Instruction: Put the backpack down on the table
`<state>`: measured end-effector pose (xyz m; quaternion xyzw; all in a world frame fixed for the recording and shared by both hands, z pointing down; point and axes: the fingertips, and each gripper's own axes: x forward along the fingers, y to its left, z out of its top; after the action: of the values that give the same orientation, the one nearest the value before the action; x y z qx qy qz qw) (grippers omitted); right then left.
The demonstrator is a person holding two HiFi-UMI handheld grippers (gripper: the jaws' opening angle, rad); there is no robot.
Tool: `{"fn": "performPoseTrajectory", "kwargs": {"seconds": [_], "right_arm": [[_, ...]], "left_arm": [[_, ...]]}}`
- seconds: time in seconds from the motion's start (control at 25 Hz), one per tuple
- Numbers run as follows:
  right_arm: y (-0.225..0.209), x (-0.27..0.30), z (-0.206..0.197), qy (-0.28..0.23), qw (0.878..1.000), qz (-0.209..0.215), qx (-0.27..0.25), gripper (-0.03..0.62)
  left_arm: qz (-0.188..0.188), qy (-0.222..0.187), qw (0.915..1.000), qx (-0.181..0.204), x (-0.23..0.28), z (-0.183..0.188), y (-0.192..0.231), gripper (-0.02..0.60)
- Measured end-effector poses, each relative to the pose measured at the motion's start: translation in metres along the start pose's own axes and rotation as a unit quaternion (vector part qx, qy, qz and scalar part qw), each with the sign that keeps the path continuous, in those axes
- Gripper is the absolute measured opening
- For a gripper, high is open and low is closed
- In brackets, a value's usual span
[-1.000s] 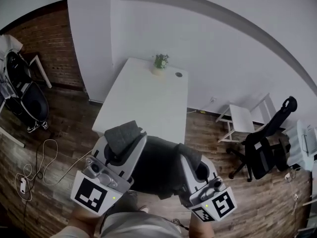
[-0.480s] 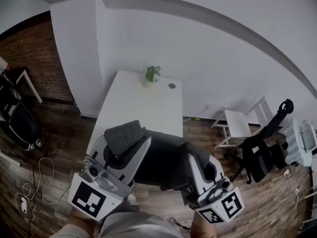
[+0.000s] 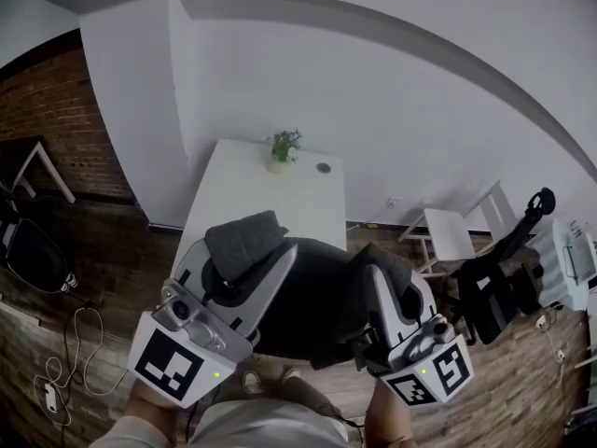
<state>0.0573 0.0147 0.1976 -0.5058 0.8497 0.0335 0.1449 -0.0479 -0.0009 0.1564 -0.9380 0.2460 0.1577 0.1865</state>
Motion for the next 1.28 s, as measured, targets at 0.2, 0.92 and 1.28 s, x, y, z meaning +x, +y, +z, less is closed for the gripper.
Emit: {"fn": "performPoseTrajectory", "kwargs": {"seconds": [0.2, 0.92, 1.28], "right_arm": [[-0.036, 0.017, -0.014, 0.004, 1.0, 0.011, 0.019, 0.057], [-0.129, 0.107, -0.063, 0.028, 0.997, 0.061, 0.046, 0.057], [-0.167, 0.142, -0.1, 0.048, 0.995, 0.066, 0.057, 0.058]], "left_arm": [[0.011, 0.01, 0.9999, 0.007, 0.026, -0.027, 0.013, 0.041], [0.082, 0.068, 0.9943, 0.013, 0.084, -0.111, 0.087, 0.041], [0.106, 0.098, 0.9895, -0.01, 0.097, -0.161, 0.117, 0.041]]}}
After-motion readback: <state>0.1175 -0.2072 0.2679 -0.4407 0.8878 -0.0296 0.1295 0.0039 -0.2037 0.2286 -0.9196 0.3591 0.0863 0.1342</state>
